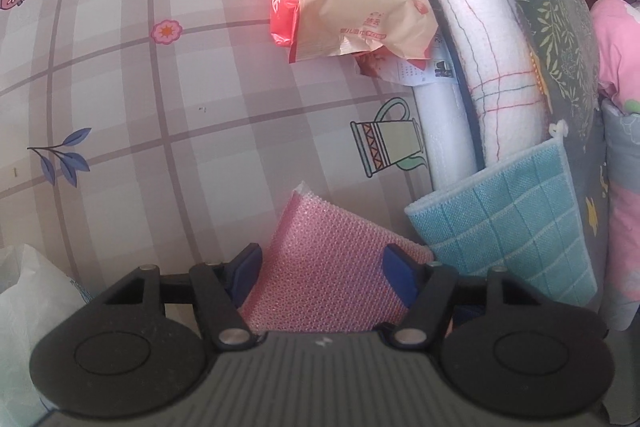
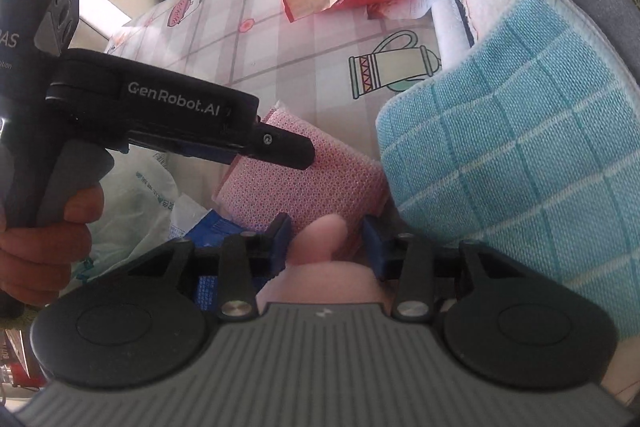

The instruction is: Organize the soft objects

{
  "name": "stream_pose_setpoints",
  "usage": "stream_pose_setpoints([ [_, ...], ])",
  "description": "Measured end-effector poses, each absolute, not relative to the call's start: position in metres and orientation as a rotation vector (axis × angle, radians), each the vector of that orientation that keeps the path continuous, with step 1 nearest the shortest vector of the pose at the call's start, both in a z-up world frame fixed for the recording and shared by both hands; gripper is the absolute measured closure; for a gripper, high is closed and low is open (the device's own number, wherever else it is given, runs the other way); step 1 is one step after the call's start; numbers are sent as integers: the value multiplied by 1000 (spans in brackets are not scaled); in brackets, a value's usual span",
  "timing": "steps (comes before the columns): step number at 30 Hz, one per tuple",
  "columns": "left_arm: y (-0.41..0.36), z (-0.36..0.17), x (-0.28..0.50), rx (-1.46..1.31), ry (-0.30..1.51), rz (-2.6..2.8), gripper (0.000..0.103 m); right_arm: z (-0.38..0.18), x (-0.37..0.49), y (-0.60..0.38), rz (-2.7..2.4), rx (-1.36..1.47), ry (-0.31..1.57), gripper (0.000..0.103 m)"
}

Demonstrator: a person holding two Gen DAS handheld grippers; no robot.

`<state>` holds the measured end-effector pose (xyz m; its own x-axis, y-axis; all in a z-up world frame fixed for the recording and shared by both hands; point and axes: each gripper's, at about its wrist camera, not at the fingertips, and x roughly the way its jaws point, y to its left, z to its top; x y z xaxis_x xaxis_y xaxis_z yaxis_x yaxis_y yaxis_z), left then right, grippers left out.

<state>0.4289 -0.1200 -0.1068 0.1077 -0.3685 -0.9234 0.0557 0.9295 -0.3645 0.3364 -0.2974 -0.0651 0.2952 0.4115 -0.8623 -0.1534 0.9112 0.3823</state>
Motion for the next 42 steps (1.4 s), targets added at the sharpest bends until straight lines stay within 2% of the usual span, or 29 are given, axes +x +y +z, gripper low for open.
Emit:
stream_pose_setpoints([
  [12, -64, -100, 461, -481, 1336, -202, 36, -71, 379, -280, 378, 308, 1166, 63],
  [22, -28, -62, 419, -353, 1320, -150, 33, -39, 389, -304, 288, 351, 1034, 63],
  [33, -66, -95, 407, -326, 1463, -267, 33, -69, 458, -290, 255, 491, 1080, 63],
  [42, -63, -101, 423, -376, 1443, -222, 33, -84, 439, -295, 266, 540, 1222, 62],
])
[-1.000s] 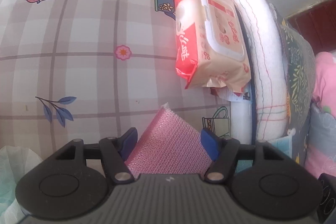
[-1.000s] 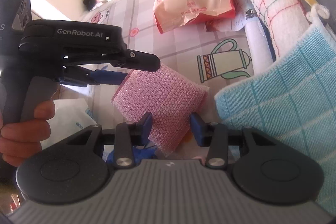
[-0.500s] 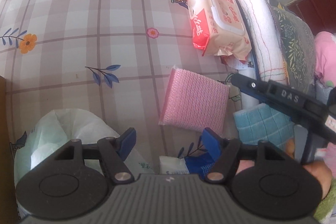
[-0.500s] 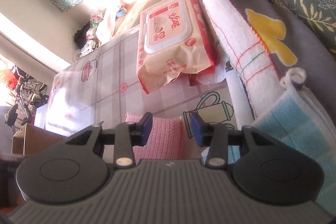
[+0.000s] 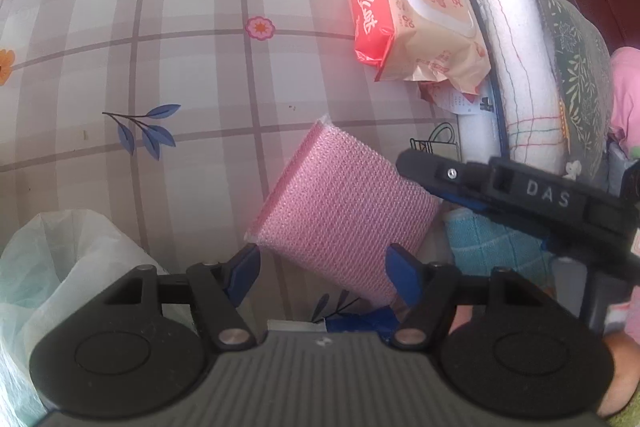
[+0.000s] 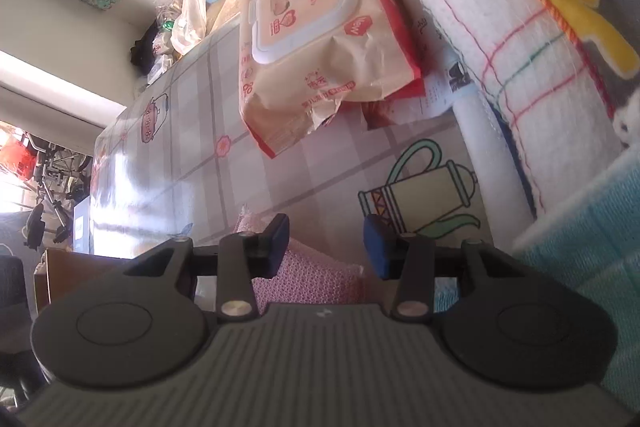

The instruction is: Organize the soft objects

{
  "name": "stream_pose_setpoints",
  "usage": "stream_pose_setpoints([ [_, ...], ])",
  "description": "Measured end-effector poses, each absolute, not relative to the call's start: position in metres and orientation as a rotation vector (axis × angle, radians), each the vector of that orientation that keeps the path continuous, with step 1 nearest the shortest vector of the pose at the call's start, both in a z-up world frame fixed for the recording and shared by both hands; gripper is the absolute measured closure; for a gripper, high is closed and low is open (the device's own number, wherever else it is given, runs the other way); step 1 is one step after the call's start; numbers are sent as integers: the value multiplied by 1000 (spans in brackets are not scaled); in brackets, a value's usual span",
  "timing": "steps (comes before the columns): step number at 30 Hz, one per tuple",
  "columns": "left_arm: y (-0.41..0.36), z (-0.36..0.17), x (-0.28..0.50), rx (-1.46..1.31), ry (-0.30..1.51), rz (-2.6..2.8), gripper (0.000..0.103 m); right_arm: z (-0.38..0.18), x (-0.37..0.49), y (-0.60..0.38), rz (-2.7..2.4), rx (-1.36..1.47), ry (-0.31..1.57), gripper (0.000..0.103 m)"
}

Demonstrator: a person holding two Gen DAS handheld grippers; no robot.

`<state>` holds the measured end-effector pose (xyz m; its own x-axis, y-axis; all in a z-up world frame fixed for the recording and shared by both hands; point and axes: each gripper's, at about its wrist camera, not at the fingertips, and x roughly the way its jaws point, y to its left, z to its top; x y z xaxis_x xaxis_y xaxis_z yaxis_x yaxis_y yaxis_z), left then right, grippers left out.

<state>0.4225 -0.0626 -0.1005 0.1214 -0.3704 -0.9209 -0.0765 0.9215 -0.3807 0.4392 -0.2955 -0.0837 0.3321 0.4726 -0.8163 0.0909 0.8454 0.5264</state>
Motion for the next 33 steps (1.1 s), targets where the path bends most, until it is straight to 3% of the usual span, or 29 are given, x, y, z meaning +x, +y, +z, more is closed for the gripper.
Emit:
stream_pose_setpoints([
  [13, -83, -107, 417, -353, 1484, -269, 29, -91, 440, -303, 285, 642, 1207, 61],
  [33, -81, -86, 430, -318, 1376, -243, 25, -98, 432, -299, 376, 767, 1287, 61],
])
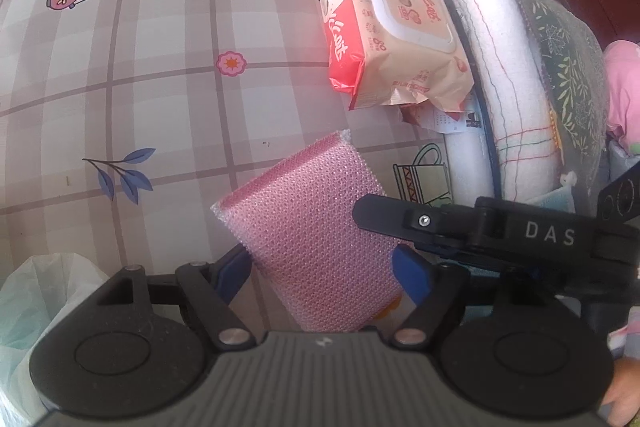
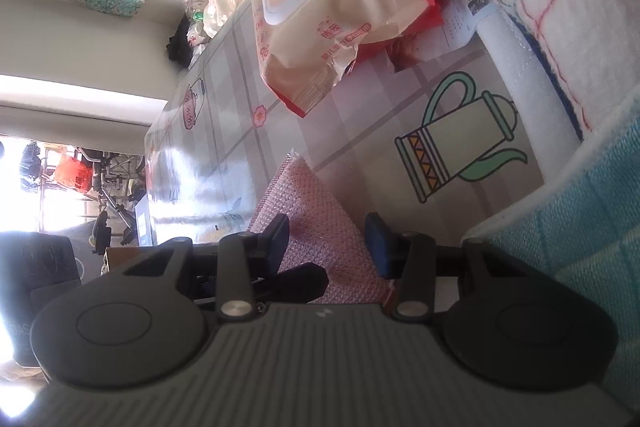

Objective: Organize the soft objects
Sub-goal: 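Carry the pink sponge cloth into the cardboard box and release it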

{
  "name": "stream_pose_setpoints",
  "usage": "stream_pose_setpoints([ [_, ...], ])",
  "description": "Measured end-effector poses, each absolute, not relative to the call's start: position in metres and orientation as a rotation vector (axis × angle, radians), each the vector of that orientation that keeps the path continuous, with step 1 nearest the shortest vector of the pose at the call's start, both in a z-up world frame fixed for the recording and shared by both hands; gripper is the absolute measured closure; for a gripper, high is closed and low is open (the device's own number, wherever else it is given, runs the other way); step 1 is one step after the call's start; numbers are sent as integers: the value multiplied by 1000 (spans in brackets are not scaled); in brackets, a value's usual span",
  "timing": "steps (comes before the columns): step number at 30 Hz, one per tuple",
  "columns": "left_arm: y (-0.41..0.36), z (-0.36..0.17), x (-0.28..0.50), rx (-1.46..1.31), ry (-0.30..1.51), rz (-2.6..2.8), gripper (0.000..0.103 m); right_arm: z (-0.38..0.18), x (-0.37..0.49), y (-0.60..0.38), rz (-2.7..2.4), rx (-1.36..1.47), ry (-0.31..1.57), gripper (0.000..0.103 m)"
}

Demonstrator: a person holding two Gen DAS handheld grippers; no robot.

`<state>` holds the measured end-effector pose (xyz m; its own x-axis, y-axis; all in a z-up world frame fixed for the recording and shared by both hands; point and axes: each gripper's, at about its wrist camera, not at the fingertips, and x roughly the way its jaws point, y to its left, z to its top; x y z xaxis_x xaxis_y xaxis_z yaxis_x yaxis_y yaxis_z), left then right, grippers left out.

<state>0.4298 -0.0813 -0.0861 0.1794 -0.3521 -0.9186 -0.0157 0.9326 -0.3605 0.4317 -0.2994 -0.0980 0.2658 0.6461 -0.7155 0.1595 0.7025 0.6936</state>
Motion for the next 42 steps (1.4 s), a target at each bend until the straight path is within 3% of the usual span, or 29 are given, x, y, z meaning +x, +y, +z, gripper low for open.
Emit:
stream_pose_setpoints([
  [11, -45, 22, 378, -303, 1188, -244, 25, 7, 387, -271, 461, 751, 1140, 62],
  [19, 60, 71, 305, -310, 1076, -117, 24, 67, 350, -172, 611, 715, 1110, 62],
  [31, 220, 26, 273, -469, 1104, 30, 23, 53, 333, 28, 708, 589, 1214, 59],
  [42, 257, -40, 312, -548, 1173, 82, 26, 45, 354, 13, 624, 490, 1084, 56],
])
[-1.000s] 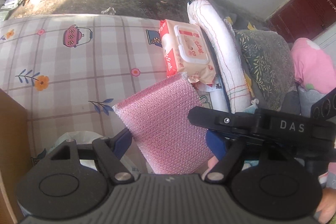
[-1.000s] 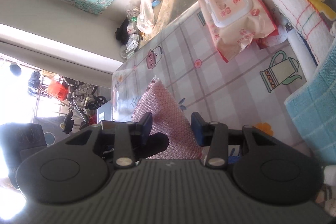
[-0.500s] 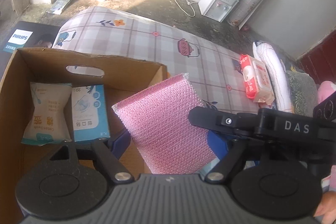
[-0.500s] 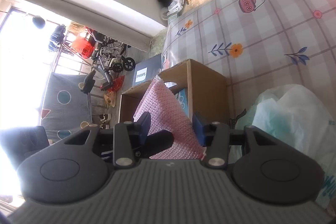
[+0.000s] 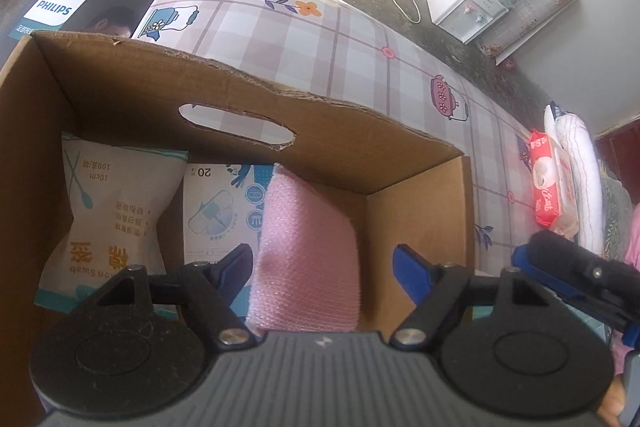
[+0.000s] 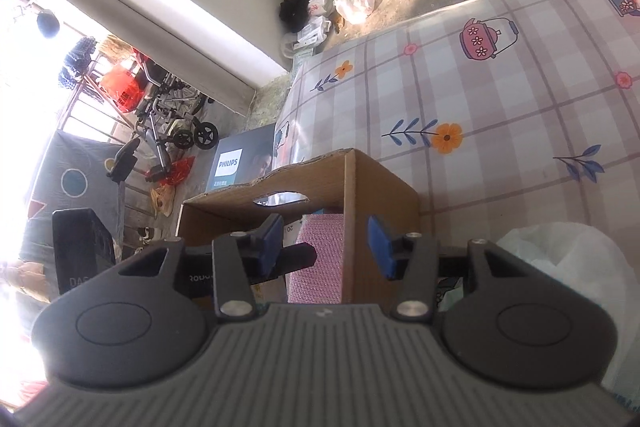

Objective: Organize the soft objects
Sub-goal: 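Carry the pink sponge cloth into the cardboard box and release it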

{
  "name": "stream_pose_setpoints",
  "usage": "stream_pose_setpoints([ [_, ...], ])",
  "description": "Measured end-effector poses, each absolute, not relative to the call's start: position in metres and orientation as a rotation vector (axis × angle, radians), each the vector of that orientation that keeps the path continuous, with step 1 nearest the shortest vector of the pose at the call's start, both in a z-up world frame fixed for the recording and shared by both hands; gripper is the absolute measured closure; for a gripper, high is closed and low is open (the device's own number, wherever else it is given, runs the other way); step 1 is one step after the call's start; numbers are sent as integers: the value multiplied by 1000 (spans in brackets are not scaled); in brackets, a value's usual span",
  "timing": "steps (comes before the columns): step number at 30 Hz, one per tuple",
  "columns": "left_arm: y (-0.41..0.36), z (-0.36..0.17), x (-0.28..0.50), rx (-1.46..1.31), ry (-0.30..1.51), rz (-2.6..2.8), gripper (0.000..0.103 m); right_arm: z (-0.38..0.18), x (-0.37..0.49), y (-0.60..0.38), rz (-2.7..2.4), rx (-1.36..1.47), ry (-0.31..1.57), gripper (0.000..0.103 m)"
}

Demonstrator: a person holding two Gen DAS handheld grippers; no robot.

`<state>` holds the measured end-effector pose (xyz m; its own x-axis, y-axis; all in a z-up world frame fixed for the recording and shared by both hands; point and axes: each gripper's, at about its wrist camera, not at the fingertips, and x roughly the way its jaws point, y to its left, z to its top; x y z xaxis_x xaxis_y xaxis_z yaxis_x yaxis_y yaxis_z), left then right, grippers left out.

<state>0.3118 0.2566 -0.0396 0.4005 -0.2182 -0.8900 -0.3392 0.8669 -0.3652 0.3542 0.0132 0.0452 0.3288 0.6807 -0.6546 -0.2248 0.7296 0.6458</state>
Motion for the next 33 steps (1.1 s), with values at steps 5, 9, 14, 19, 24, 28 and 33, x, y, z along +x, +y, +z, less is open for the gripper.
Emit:
stream_pose_setpoints([
  [5, 256, -43, 305, -520, 1194, 70, 29, 47, 341, -23, 629, 531, 1057, 56],
  [9, 243, -49, 300, -391, 1247, 119, 37, 48, 324, -48, 654, 565, 1035, 55],
  [14, 235, -71, 307, -379, 1288, 135, 45, 40, 303, -64, 673, 601, 1044, 55],
  [19, 218, -69, 312, -348, 1288, 117, 49, 29, 294, -76, 647, 609, 1075, 55],
  [24, 217, -69, 312, -396, 1263, 106, 43, 22, 290, -89, 629, 629, 1078, 55],
  [28, 230, -70, 310, -447, 1275, 85, 43, 21, 287, -92, 632, 625, 1085, 55],
  [33, 240, -68, 301, -373, 1287, 157, 32, 19, 285, -93, 634, 630, 1096, 54],
])
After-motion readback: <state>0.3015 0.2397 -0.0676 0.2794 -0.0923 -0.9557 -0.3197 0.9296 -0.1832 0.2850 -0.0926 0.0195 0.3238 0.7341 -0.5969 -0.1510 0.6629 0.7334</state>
